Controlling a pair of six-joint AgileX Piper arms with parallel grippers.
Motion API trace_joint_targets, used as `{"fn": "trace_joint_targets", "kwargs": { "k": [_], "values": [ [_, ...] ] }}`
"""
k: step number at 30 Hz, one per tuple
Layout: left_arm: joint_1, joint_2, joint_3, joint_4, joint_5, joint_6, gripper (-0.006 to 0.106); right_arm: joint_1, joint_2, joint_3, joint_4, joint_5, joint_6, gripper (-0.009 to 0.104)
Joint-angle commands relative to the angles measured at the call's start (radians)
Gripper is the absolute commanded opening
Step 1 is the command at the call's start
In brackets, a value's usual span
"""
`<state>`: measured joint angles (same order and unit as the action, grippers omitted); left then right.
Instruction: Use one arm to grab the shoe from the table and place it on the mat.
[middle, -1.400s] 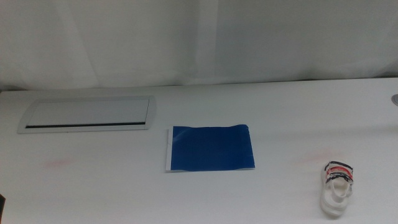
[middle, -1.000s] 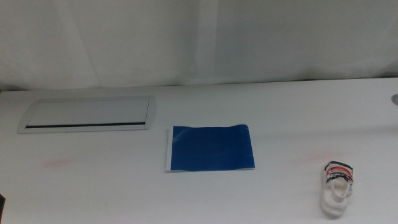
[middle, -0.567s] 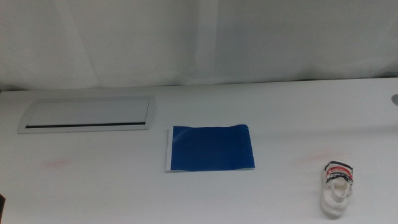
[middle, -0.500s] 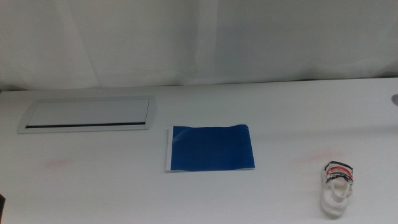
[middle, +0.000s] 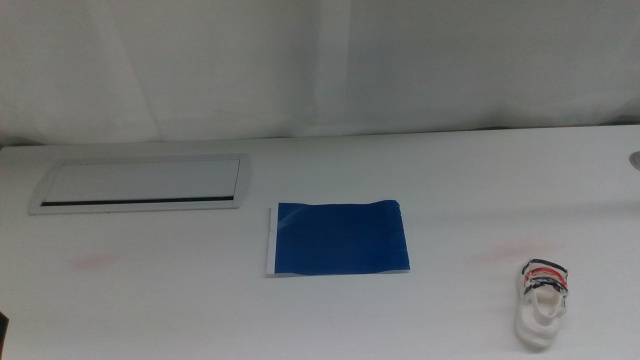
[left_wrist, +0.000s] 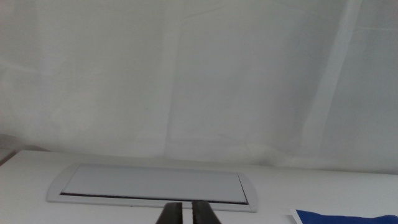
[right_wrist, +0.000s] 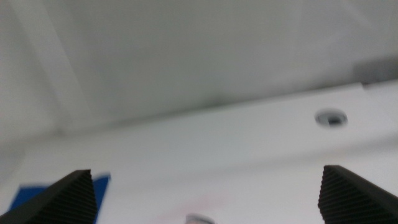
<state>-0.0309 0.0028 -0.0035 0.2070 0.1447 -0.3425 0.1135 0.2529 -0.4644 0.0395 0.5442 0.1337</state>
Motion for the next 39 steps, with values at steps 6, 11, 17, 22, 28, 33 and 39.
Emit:
{"fn": "trace_joint_targets", "kwargs": {
  "k": [6, 11, 17, 22, 28, 33, 39],
  "values": [
    [0.002, -0.02, 0.039, -0.006, 0.0, -0.007, -0.003, -0.005, 0.227, -0.214, -0.02, 0.261, 0.079, 0.096],
    [0.002, -0.02, 0.039, -0.006, 0.0, -0.007, -0.003, -0.005, 0.385, -0.303, 0.042, 0.299, 0.104, 0.096],
    [0.002, -0.02, 0.039, -0.006, 0.0, -0.007, -0.003, -0.005, 0.599, -0.403, 0.047, 0.433, 0.18, 0.096],
    [0.002, -0.02, 0.039, -0.006, 0.0, -0.007, -0.003, -0.005, 0.781, -0.426, 0.035, 0.468, 0.228, 0.096],
    [0.002, -0.02, 0.039, -0.006, 0.0, -0.007, -0.003, 0.05, 0.886, -0.418, 0.014, 0.431, 0.284, 0.095],
    [0.002, -0.02, 0.039, -0.006, 0.0, -0.007, -0.003, 0.179, 0.962, -0.37, -0.083, 0.333, 0.436, 0.095],
    [0.002, -0.02, 0.039, -0.006, 0.0, -0.007, -0.003, 0.282, 1.095, -0.37, -0.172, 0.267, 0.576, 0.095]
  ]
}}
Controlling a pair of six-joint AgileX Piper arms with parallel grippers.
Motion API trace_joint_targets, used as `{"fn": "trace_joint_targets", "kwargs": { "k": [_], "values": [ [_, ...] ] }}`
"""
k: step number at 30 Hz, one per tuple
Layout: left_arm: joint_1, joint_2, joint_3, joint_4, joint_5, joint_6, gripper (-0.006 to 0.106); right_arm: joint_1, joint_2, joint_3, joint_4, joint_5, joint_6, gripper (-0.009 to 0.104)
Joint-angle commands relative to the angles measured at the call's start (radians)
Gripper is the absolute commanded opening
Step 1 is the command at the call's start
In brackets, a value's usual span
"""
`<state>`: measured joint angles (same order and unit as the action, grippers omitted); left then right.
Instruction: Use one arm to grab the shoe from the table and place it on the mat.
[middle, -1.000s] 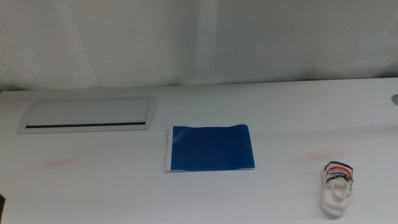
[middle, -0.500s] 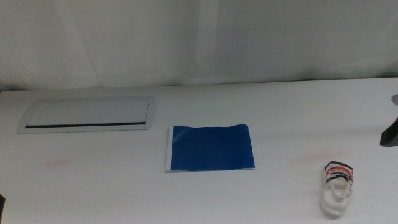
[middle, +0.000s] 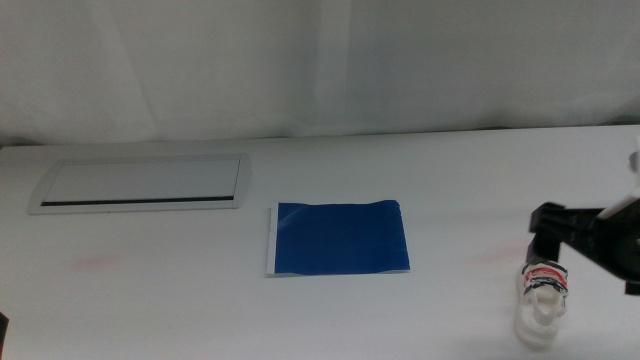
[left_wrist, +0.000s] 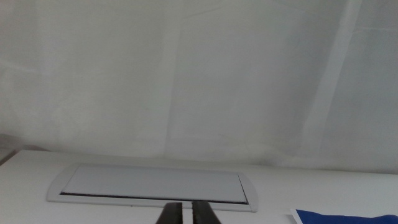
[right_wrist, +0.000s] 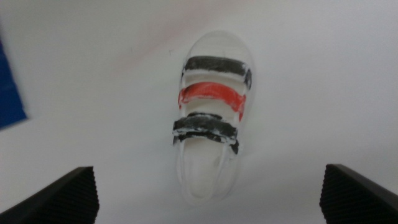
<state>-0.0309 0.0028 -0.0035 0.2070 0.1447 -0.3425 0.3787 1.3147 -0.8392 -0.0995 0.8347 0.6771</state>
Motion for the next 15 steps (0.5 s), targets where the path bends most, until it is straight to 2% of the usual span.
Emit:
{"fn": "trace_joint_targets", "kwargs": {
  "k": [1, 8, 15],
  "values": [
    [0.002, -0.02, 0.039, -0.006, 0.0, -0.007, -0.003, 0.022, 0.061, 0.004, -0.031, -0.026, 0.033, 0.095],
    [0.002, -0.02, 0.039, -0.006, 0.0, -0.007, -0.003, 0.022, 0.229, 0.004, -0.015, -0.077, 0.055, 0.095],
    [0.002, -0.02, 0.039, -0.006, 0.0, -0.007, -0.003, 0.022, 0.293, 0.004, -0.011, -0.166, 0.055, 0.095]
  ]
}}
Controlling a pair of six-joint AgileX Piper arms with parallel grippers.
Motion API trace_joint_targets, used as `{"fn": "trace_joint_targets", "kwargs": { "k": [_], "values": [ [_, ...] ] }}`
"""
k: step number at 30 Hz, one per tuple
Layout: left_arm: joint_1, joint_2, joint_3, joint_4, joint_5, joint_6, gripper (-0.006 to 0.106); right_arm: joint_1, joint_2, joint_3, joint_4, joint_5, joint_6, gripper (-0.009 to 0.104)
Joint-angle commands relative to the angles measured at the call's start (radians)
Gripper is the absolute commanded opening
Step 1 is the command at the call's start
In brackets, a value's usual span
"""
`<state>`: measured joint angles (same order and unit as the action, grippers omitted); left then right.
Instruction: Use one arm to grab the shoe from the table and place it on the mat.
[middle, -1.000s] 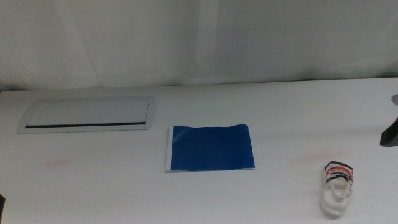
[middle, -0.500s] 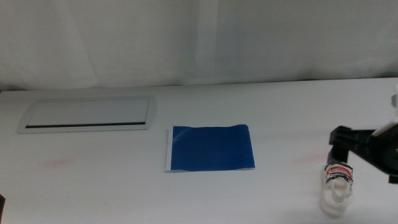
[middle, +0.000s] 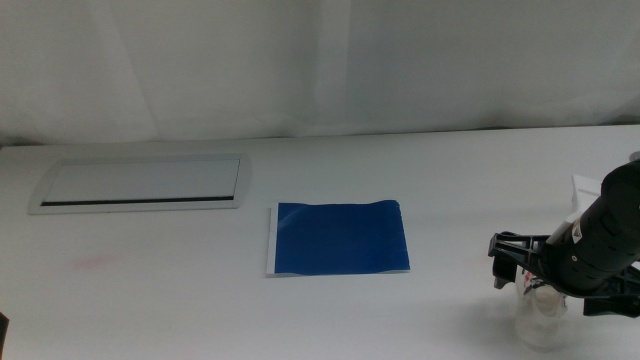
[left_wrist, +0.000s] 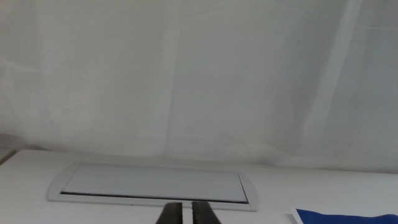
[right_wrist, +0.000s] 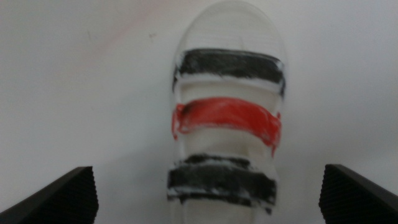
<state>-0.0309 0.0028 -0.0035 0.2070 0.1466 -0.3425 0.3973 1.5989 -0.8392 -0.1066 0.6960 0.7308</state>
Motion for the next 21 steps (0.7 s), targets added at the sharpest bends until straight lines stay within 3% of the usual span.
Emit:
{"fn": "trace_joint_targets", "kwargs": {
  "k": [1, 14, 21],
  "values": [
    [0.002, -0.02, 0.039, -0.006, -0.002, -0.007, -0.003, 0.003, 0.013, 0.004, -0.004, -0.039, 0.002, 0.095],
    [0.002, -0.02, 0.039, -0.006, -0.002, -0.007, -0.003, 0.003, 0.075, 0.004, -0.028, -0.084, 0.006, 0.095],
    [0.002, -0.02, 0.039, -0.006, -0.002, -0.007, -0.003, 0.003, 0.109, 0.004, -0.022, -0.093, 0.006, 0.08]
  ]
}}
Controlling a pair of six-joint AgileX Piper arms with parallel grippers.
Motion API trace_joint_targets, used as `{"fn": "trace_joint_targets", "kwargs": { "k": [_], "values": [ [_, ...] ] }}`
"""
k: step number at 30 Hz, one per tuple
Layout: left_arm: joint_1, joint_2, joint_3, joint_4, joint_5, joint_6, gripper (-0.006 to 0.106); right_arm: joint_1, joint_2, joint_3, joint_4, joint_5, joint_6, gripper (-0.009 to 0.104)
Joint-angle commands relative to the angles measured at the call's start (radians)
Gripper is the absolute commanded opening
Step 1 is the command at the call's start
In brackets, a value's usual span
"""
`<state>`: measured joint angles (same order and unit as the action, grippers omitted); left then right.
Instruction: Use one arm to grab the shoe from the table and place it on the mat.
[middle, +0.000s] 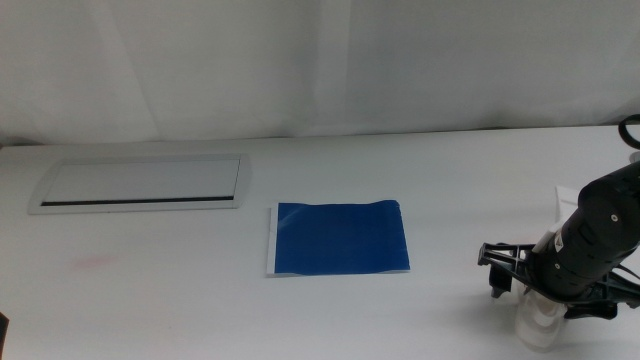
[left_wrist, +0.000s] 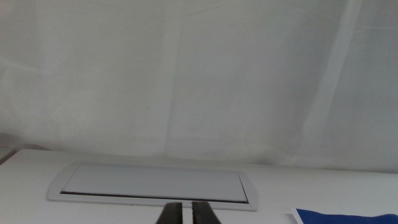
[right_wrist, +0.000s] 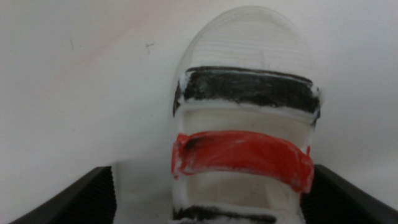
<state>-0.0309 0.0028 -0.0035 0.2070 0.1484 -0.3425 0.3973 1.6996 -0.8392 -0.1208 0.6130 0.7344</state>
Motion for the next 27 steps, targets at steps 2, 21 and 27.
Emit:
{"fn": "trace_joint_targets", "kwargs": {
  "k": [2, 21, 27],
  "values": [
    [0.002, -0.02, 0.039, -0.006, -0.004, -0.007, -0.003, 0.003, 0.016, 0.004, -0.003, -0.011, 0.002, 0.075],
    [0.002, -0.02, 0.039, -0.006, -0.004, -0.007, -0.003, 0.003, -0.063, -0.229, 0.004, 0.038, -0.549, -0.002],
    [0.002, -0.02, 0.039, -0.006, -0.004, -0.007, -0.003, 0.003, -0.039, -0.501, 0.104, 0.171, -0.984, -0.002]
  ]
}}
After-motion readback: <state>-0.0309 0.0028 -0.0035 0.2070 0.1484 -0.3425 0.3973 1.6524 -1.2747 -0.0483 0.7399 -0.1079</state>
